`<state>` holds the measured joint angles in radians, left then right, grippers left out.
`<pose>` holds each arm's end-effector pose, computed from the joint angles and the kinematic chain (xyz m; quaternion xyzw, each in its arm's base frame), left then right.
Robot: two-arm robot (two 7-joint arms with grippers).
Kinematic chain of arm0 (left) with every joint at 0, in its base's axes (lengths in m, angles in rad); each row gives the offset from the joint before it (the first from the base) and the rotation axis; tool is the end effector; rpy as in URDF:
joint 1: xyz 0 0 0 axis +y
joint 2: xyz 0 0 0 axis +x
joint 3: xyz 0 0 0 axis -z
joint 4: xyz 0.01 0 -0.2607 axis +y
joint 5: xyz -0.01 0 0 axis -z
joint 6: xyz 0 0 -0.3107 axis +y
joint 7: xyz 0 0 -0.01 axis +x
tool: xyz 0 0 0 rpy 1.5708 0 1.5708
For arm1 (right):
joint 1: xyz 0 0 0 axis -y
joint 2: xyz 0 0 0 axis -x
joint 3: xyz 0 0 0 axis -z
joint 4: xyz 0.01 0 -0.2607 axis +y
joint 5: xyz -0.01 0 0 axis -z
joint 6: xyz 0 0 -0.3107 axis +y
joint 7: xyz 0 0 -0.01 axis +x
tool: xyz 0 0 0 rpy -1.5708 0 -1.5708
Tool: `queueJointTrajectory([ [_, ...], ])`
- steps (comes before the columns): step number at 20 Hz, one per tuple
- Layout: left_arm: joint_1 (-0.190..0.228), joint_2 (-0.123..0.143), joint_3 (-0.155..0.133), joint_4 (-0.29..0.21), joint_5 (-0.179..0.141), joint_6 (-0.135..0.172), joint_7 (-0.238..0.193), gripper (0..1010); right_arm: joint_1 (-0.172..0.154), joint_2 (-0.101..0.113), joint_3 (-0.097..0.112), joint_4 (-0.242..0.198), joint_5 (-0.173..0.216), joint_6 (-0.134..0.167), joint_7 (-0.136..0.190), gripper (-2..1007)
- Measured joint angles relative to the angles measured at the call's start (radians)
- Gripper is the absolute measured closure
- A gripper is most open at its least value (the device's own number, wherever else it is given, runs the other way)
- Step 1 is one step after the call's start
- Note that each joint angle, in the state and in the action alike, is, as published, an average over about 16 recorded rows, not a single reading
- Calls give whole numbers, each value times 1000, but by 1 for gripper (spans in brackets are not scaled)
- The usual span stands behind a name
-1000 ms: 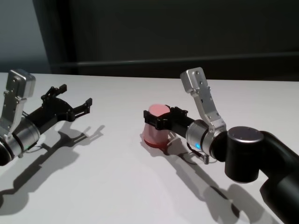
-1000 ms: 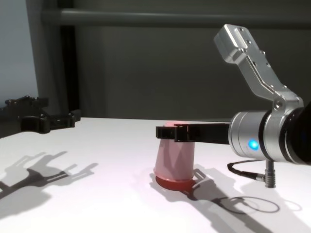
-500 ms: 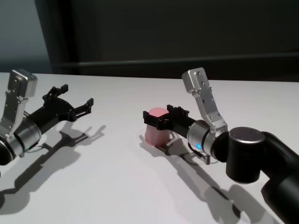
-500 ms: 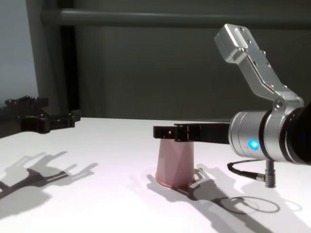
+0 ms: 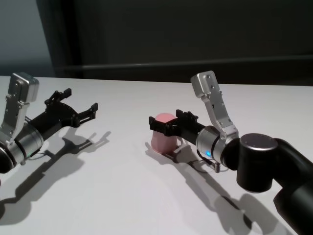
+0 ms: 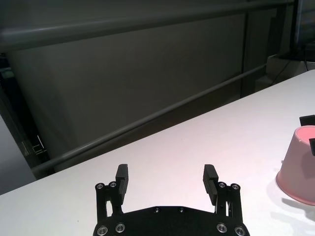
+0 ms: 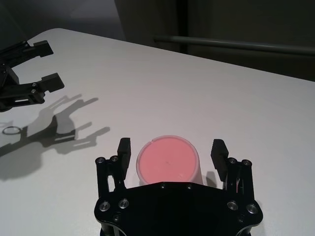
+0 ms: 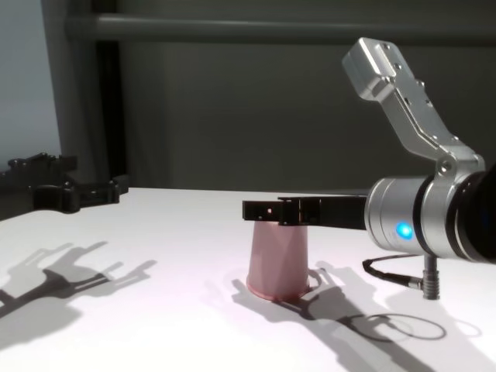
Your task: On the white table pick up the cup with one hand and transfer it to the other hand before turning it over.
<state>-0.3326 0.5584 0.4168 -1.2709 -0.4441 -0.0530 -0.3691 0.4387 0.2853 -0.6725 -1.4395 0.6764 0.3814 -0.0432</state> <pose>0.3940 0.0857 -0.2620 0.1041 -0.0258 0.4802 0.8706 0.3822 0.1076 -0.2186 -0.1003 0.1562 -0.4628 0.8668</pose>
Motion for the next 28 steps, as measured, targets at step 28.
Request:
queueJointTrajectory([
  [28, 0, 0, 0, 0, 0, 0, 0, 9, -104, 56, 156, -129, -51, -59, -58, 5],
])
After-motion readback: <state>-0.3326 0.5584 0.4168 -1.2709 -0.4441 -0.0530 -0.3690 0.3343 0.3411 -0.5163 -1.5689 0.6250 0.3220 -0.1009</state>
